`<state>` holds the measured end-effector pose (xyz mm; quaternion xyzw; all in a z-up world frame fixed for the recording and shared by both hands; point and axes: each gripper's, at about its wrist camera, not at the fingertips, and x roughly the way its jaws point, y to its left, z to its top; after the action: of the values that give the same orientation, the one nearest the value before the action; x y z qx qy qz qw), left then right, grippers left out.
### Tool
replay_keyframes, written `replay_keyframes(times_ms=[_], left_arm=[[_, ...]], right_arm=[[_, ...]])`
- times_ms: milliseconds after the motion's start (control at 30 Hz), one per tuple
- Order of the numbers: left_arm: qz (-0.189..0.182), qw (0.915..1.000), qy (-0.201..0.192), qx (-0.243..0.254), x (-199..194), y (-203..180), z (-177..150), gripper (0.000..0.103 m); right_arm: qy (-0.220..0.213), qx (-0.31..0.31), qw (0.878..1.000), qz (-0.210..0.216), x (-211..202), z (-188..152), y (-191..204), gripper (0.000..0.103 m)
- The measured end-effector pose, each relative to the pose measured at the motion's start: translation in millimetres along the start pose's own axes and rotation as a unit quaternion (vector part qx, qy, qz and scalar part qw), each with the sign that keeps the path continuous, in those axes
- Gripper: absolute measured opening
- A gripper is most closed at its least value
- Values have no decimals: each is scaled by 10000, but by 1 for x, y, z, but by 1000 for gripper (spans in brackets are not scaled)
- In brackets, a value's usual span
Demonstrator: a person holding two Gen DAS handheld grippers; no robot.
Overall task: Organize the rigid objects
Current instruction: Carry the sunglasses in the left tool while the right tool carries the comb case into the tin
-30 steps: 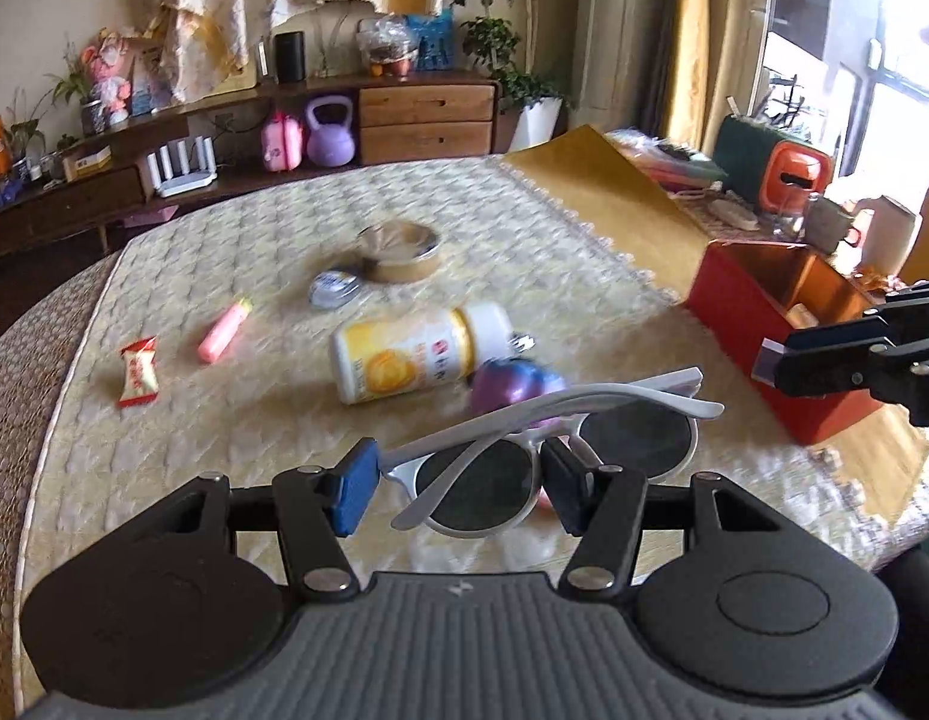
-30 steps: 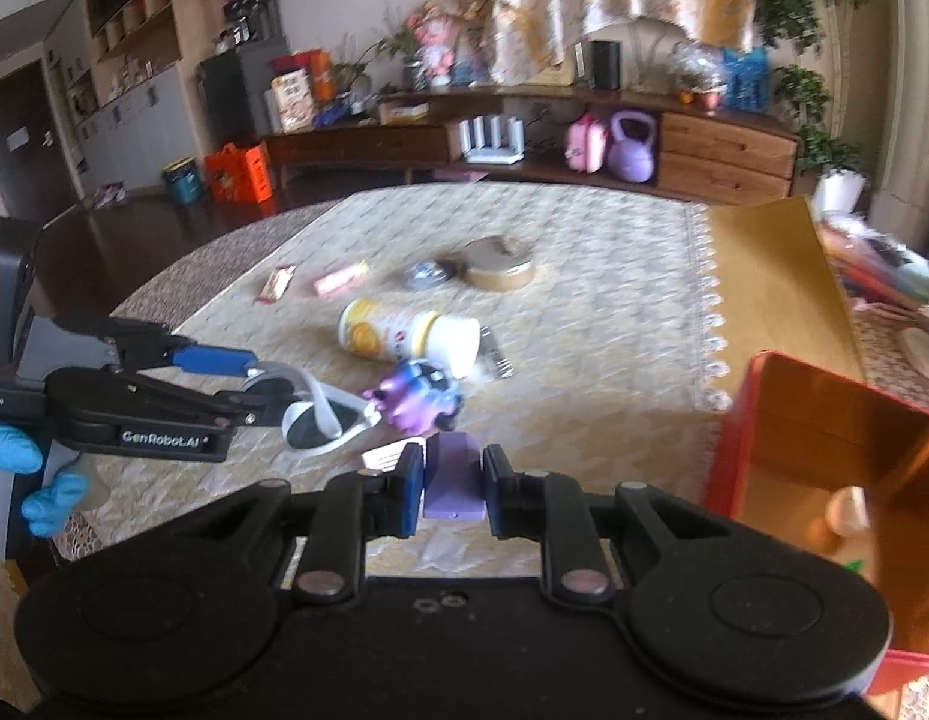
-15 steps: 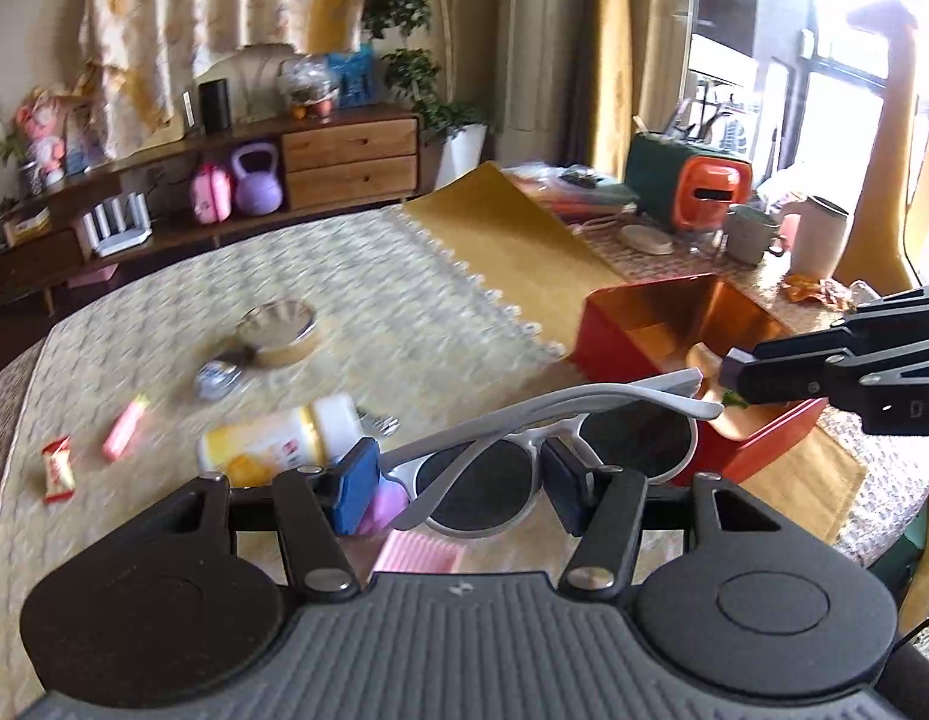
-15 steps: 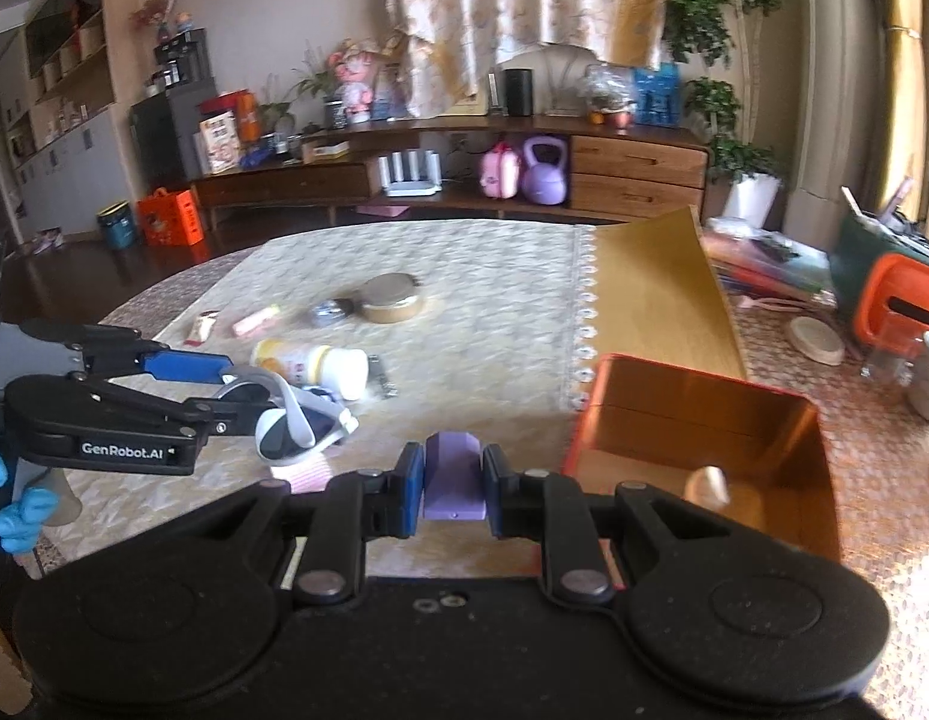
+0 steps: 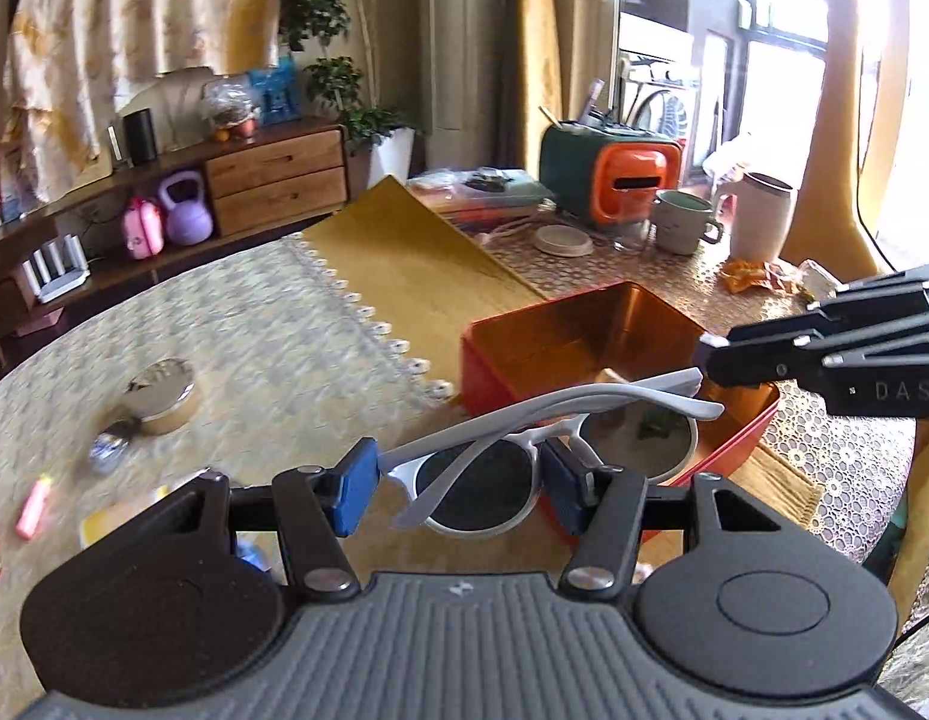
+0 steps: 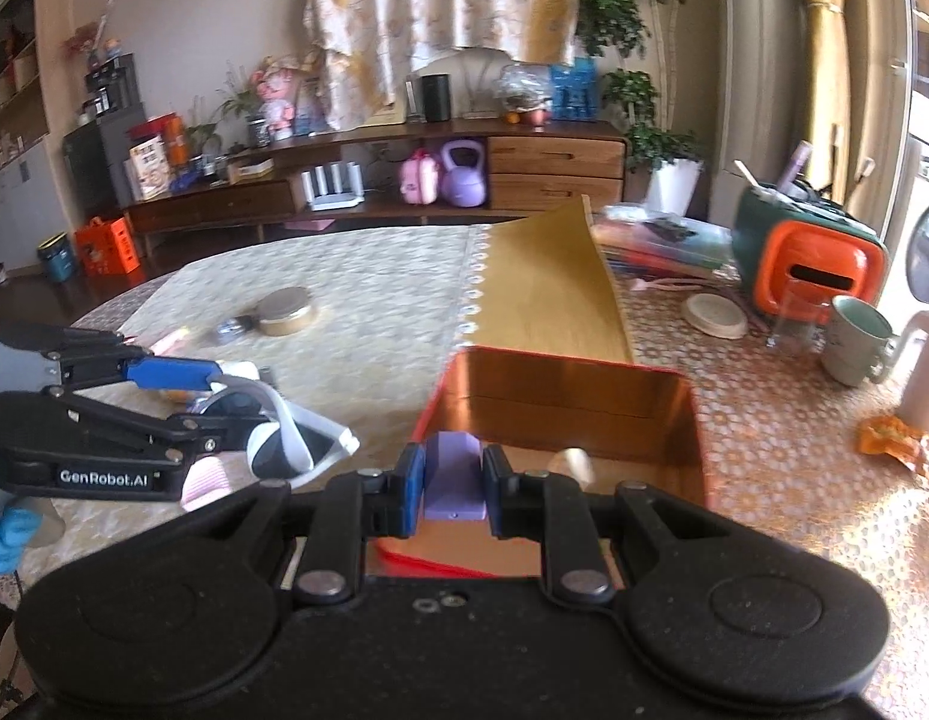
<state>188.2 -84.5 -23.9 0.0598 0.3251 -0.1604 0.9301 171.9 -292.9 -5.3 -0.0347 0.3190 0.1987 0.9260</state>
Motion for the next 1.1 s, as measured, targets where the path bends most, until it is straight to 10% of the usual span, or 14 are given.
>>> replay_keyframes(times_ms=[1100], left_arm=[[-81, 9902, 988, 983, 136, -109, 36, 58]], right_arm=[[761, 433, 9958, -270, 101, 11, -88, 20]])
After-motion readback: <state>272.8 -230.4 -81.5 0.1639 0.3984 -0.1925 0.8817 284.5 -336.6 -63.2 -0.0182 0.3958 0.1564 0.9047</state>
